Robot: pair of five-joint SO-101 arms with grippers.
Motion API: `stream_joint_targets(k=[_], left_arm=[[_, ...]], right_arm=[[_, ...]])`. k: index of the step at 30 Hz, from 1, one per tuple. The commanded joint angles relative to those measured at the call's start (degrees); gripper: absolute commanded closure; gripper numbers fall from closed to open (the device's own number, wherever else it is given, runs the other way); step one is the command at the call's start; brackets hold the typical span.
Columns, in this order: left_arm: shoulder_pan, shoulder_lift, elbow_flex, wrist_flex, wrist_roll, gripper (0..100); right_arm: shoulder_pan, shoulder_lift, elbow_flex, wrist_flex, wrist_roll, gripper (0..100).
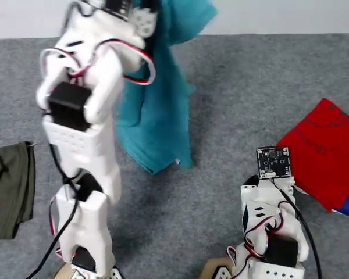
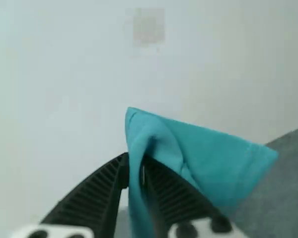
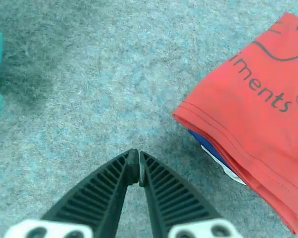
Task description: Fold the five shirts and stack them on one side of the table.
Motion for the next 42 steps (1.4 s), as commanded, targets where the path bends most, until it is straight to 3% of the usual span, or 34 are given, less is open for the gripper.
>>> stream_joint_targets(k=[1, 9, 17, 20, 27, 36, 42], left_arm=[[-8.09, -3.25, -2.51, 9.67, 0.35, 100], [-27.69, -2.55, -0.66, 10.73, -0.79, 100], [-36.92, 5.54, 11.47, 10.46, -7.03, 99], [-37.27, 10.46, 11.91, 10.55, -7.91, 97], [-37.19, 13.54, 11.91, 10.55, -8.18, 77], [-30.59, 7.65, 14.29, 10.81, -11.34, 76], [-23.74, 0.44, 35.21, 10.81, -16.44, 76]], right_arm=[[-0.48, -0.57, -0.35, -1.27, -0.7, 99.0], [-0.48, -0.22, -0.26, -1.27, -0.7, 99.0], [-0.48, -0.13, -0.26, -1.27, -0.35, 99.0], [-0.48, -0.04, -0.26, -1.19, -0.26, 99.0], [-0.48, -0.04, -0.26, -1.19, -0.26, 99.0], [-0.48, -0.04, -0.26, -1.19, -0.44, 99.0], [-0.48, -0.04, -0.26, -1.19, -0.53, 99.0]])
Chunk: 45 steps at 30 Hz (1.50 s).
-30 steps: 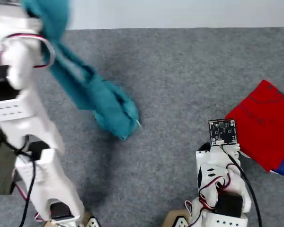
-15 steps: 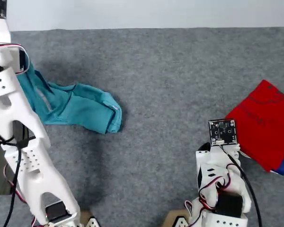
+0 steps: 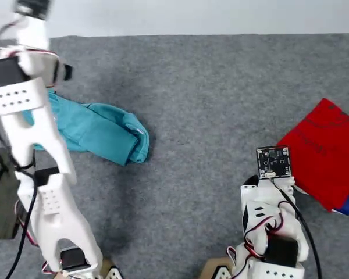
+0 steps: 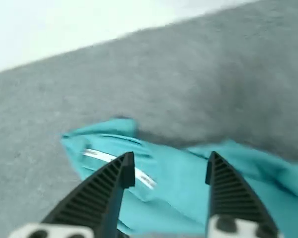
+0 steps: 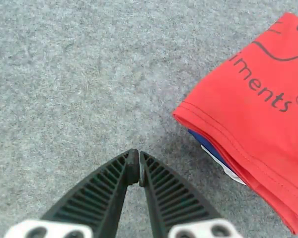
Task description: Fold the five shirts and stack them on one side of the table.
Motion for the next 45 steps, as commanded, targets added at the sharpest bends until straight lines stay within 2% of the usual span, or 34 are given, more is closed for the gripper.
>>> stream_joint_targets(k=[1, 6, 14, 19, 31, 45], left_arm=[[3.87, -7.74, 14.2, 1.32, -4.75, 77], [8.09, -16.09, 35.03, 1.05, -9.93, 79], [14.95, -16.44, 53.41, -4.31, -7.74, 79], [15.82, -11.52, 55.78, -9.05, -6.51, 79], [15.38, -5.54, 56.66, -8.0, -6.68, 79], [14.77, -5.45, 63.25, -18.64, -4.22, 79]], right_arm=[[-0.48, -0.04, -0.26, -1.19, -0.53, 99.0], [-0.48, -0.04, -0.26, -1.19, -0.53, 99.0], [-0.48, -0.04, -0.26, -1.19, -0.62, 99.0], [-0.48, -0.4, 0.79, -1.27, -0.35, 99.0], [-0.48, -0.48, 0.79, -1.27, -0.26, 99.0], [-0.48, -0.48, 0.79, -1.27, -0.26, 99.0]])
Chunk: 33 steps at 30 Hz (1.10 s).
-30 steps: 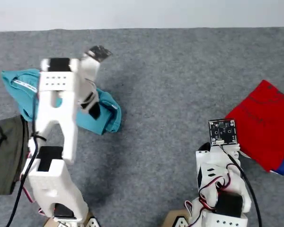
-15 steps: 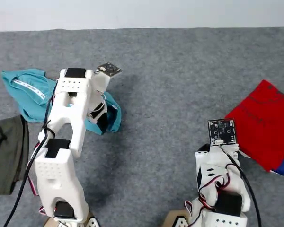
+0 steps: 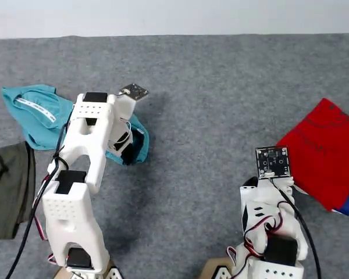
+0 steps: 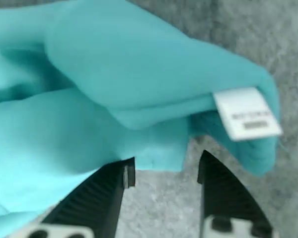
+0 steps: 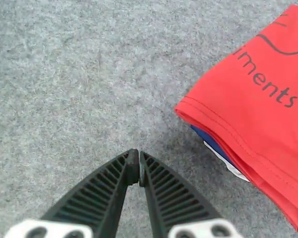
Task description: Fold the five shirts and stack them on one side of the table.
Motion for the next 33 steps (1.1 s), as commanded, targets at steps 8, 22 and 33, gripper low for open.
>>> stream_joint_targets(k=[8, 22, 33], left_arm=[[-0.62, 4.57, -1.19, -1.58, 0.7, 86], [-2.73, 2.2, -2.95, 2.11, 0.62, 100], [-6.68, -24.44, -2.86, 10.46, 1.14, 100]], right_arm=[[-0.48, -0.66, -0.26, -1.27, -0.26, 99.0], [-0.48, -0.48, -0.53, -3.82, -0.62, 99.0], [-13.49, 9.27, -6.42, -9.45, -4.84, 98.9]])
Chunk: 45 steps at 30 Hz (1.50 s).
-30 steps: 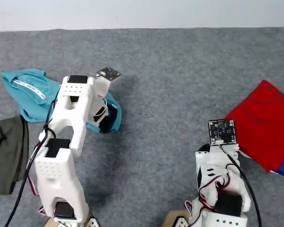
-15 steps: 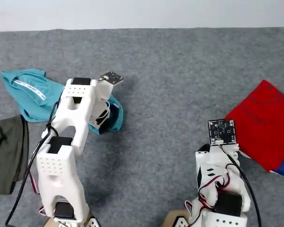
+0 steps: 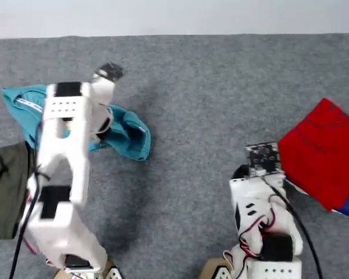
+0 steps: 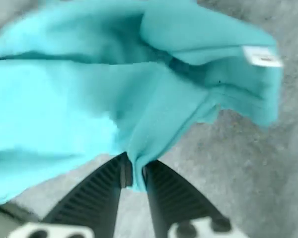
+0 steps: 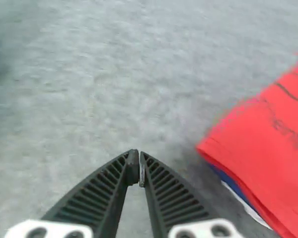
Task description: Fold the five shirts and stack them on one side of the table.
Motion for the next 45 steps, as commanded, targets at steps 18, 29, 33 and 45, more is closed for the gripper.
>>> stream_joint_targets(k=[18, 29, 33, 45], left_arm=[[-16.79, -11.78, 0.84, 1.14, 4.48, 100], [-17.49, -11.78, 4.88, -3.08, 4.48, 100], [-17.49, -11.87, 8.92, -6.24, 4.48, 100], [-17.49, -11.87, 9.8, -7.82, 4.48, 100]], right_arm=[[-23.52, 79.69, -60.04, 1.01, -9.41, 98.6], [-30.99, 107.12, -92.22, 17.98, -30.68, 72.4], [-33.71, 113.8, -100.22, 19.74, -32.18, 70.6], [-36.88, 128.84, -111.38, 18.51, -32.44, 73.3]])
